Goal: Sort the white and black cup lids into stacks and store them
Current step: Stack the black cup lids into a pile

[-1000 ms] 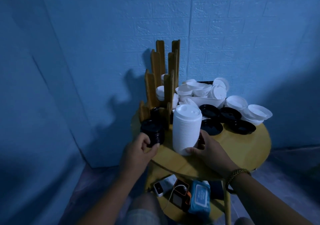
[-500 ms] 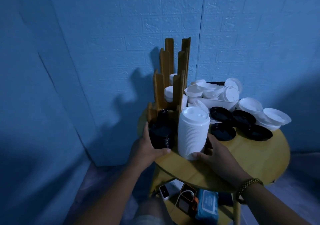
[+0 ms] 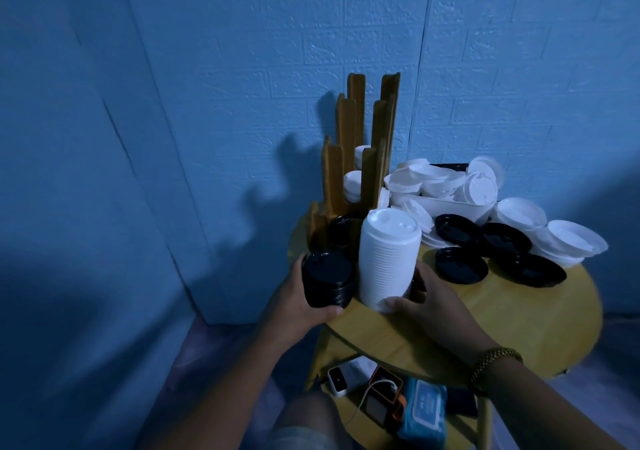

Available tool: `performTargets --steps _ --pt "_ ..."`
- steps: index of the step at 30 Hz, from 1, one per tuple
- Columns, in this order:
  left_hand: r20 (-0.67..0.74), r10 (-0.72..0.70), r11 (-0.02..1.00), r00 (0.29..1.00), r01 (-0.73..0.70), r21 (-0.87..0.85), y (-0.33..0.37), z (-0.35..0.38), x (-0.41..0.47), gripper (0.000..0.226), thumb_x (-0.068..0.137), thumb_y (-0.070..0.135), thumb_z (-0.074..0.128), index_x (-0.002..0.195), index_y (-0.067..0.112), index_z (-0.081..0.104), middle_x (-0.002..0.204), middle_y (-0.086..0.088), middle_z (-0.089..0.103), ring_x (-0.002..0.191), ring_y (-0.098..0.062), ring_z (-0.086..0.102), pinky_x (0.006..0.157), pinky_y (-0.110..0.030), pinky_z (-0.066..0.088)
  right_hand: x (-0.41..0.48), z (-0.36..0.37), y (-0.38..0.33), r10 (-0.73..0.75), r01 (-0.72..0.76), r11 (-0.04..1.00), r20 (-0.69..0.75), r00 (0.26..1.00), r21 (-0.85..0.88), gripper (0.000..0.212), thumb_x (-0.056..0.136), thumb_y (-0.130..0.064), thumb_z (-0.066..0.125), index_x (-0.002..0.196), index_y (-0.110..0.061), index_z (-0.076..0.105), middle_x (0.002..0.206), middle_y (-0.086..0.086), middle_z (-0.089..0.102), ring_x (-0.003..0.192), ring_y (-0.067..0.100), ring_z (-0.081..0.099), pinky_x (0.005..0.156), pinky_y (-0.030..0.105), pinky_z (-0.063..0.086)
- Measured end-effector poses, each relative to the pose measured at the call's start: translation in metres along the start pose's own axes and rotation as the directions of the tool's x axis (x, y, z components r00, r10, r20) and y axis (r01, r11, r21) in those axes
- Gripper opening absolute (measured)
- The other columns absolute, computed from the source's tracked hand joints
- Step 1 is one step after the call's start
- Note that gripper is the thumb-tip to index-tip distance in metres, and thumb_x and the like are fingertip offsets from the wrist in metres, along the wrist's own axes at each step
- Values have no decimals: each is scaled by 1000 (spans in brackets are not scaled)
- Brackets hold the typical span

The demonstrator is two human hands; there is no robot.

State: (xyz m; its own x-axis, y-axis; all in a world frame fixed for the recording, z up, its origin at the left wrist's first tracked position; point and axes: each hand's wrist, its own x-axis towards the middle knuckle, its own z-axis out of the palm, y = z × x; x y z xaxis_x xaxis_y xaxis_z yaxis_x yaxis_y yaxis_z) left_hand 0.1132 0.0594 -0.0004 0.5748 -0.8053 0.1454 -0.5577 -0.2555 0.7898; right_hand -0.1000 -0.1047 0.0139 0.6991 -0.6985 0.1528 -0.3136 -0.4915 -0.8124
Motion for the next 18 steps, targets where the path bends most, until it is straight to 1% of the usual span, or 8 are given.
performTargets --steps 2,5,7,11,13,15,16,18 --pt "23 -1 1000 1000 1 -9 1 0 -2 120 63 50 92 156 34 19 149 14 45 136 -9 43 110 -33 41 -1 -1 1 1 -1 1000 4 1000 -2 74 78 -38 82 139 -33 41 116 -25 51 107 0 51 81 17 41" --pt "45 -2 1000 999 1 23 1 2 -6 124 55 64 89 154 38 20 149 15 46 136 -8 45 112 -40 44 -2 -4 0 4 -5 1000 8 1000 7 73 78 -37 83 138 -32 42 115 -25 52 107 -1 52 80 15 41" --pt "30 4 998 1000 -6 65 1 4 -9 119 51 69 86 150 38 27 145 15 50 132 -8 48 109 -42 47 -1 -7 0 10 -10 1000 8 1000 -1 72 77 -37 83 136 -32 42 114 -24 51 108 2 52 80 16 41" --pt "29 36 994 999 -39 106 4 12 -20 109 49 72 83 141 37 39 135 16 55 126 -8 52 103 -42 50 0 -11 -1 18 -17 999 37 999 -28 71 77 -41 83 134 -34 42 113 -26 48 105 -2 49 78 11 38" --pt "37 43 992 998 -47 119 7 18 -25 109 48 73 81 141 34 42 134 14 55 125 -10 52 102 -43 50 3 -13 -2 16 -14 999 44 999 -42 75 75 -45 82 137 -32 42 119 -21 51 108 1 50 81 14 39" --pt "40 52 989 998 -57 140 11 24 -30 111 46 75 80 141 33 43 134 12 55 126 -11 51 102 -44 49 7 -14 -1 7 -3 994 35 999 -109 78 75 -50 81 139 -30 42 124 -12 53 107 4 52 85 20 44" --pt "42 55 986 998 -61 154 14 26 -32 111 45 76 78 141 33 43 134 12 55 127 -12 50 102 -44 48 9 -14 0 8 -3 989 30 1000 -147 79 76 -51 79 141 -29 42 125 -8 53 105 6 53 86 23 47" --pt "57 59 978 997 -69 196 22 29 -36 114 43 78 74 142 33 41 136 12 51 130 -14 44 104 -43 45 10 -15 0 10 -6 984 22 1000 -177 78 78 -48 79 143 -26 40 123 -4 55 102 7 54 85 24 47"
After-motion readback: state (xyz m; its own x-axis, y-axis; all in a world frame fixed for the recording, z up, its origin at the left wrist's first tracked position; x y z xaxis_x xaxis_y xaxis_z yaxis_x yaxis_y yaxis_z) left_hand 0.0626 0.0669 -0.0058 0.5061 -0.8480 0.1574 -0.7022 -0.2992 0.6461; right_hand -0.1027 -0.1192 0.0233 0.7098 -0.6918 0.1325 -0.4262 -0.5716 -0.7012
